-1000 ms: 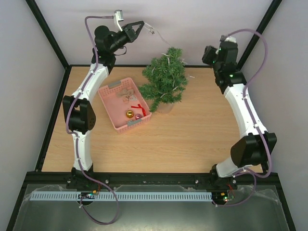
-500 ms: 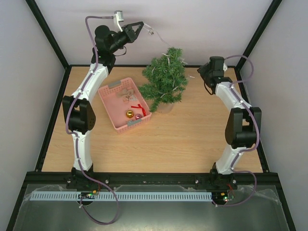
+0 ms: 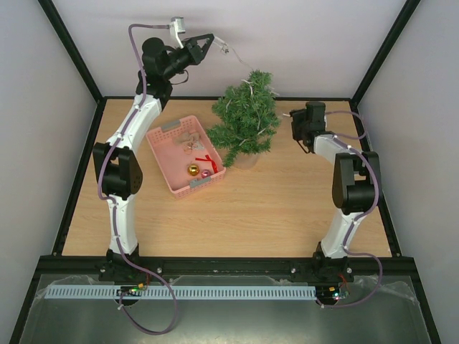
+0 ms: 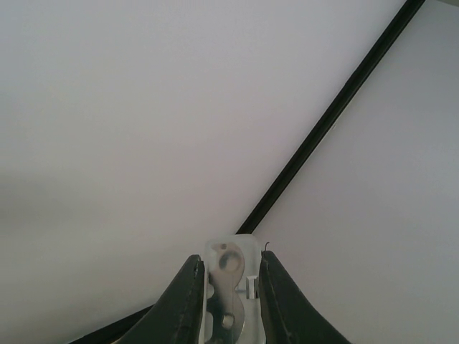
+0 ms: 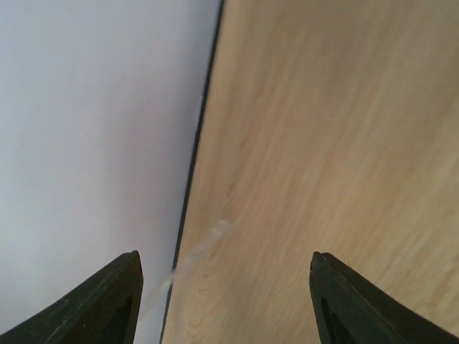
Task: Decorate the small christmas tree
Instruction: Wrap the decoration item around the Christmas tree.
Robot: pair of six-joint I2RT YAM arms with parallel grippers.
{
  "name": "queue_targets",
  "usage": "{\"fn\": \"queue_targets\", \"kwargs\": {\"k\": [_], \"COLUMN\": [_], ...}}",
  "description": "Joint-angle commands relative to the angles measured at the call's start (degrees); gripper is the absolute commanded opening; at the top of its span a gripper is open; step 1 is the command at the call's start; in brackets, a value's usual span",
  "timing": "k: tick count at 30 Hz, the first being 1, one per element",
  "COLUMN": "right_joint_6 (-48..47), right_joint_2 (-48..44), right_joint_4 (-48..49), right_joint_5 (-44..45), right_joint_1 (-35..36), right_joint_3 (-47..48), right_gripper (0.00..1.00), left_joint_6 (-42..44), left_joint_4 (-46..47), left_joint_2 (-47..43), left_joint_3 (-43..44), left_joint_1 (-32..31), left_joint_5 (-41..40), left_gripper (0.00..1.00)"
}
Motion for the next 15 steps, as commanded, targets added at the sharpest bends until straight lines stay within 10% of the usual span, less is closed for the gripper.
{"fn": "queue_targets", "kwargs": {"k": [1,15], "right_joint_6": [8.13,12.69], "right_joint_2": [-0.19,2.07], "right_joint_4": [8.34,21.02], "right_joint_5": [-0.04,-6.28], "right_joint_1": [0.03,-0.36], "right_joint_3": [-2.84,-4.21], "right_gripper": [0.61,0.4], "left_joint_6": [1.54,1.92], "left_joint_4": [0.53,-0.09], "left_joint_2": [-2.74,-3.07], "left_joint_3": [0.36,0.23], "left_joint_1": [-0.32,-0.51], "left_joint_5": [-0.31,-0.14], "left_gripper": [0.03,0.03]}}
